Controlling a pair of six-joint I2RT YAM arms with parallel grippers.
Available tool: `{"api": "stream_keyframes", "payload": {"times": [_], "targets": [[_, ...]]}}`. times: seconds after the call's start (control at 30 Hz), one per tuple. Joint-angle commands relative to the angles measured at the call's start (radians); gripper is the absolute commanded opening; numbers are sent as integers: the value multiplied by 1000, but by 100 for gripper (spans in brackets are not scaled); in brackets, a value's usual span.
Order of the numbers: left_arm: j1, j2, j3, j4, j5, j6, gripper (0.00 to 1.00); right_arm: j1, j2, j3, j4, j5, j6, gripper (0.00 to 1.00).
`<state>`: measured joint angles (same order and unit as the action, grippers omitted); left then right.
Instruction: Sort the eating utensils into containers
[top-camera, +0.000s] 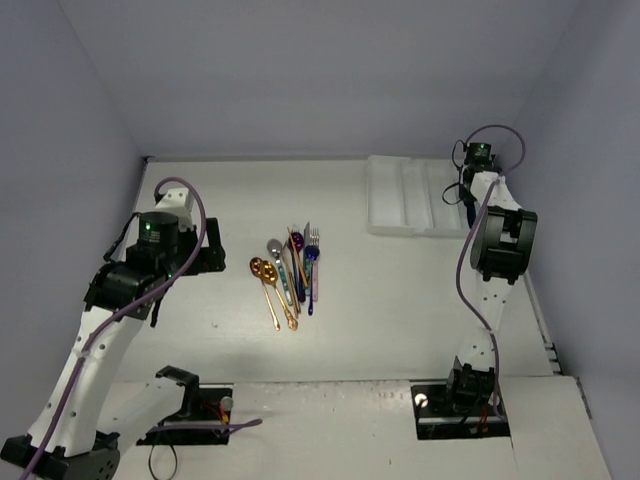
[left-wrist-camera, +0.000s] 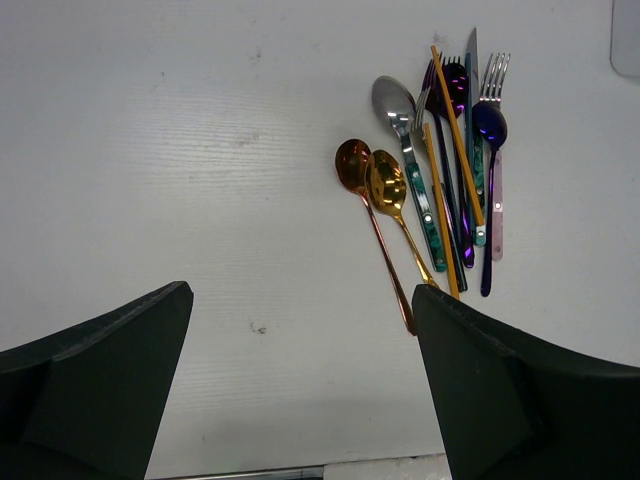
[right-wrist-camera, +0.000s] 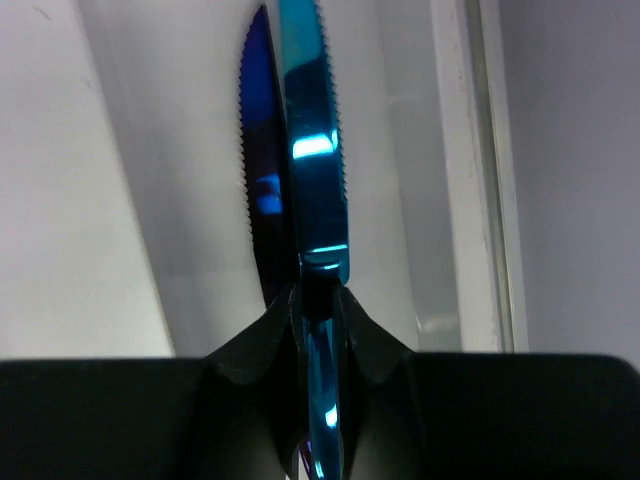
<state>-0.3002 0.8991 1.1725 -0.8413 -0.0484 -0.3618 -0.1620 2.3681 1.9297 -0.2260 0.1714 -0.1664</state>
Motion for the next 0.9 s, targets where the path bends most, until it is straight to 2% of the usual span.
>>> {"api": "stream_keyframes", "payload": {"times": [0.0, 0.07, 0.1, 0.3, 0.4, 0.53, 0.6, 0.8, 0.87], "targets": [[-5, 10, 7, 21, 8, -42, 91, -7, -30, 61, 40, -47, -10, 12], [-5, 19, 2, 22, 12, -51, 91, -7, -42, 57, 39, -58, -3, 26], [-6, 23, 2, 24, 14, -56, 91, -7, -52, 51, 39, -57, 0, 30], [-7, 69, 33, 31, 26, -91, 91, -3, -233, -30, 36, -68, 58, 40], [-7, 86, 48, 33, 38, -100, 91, 10, -370, -103, 37, -64, 116, 42], [-7, 101, 56, 39, 43, -116, 91, 78, -570, -297, 37, -83, 203, 41], [-7, 104, 55, 45, 44, -118, 91, 146, -663, -436, 37, -91, 246, 41], [-8, 123, 46, 71, 75, -118, 91, 389, -867, -695, 45, -110, 428, 41], [-17, 141, 46, 90, 97, -133, 87, 465, -893, -736, 51, -82, 468, 41]]}}
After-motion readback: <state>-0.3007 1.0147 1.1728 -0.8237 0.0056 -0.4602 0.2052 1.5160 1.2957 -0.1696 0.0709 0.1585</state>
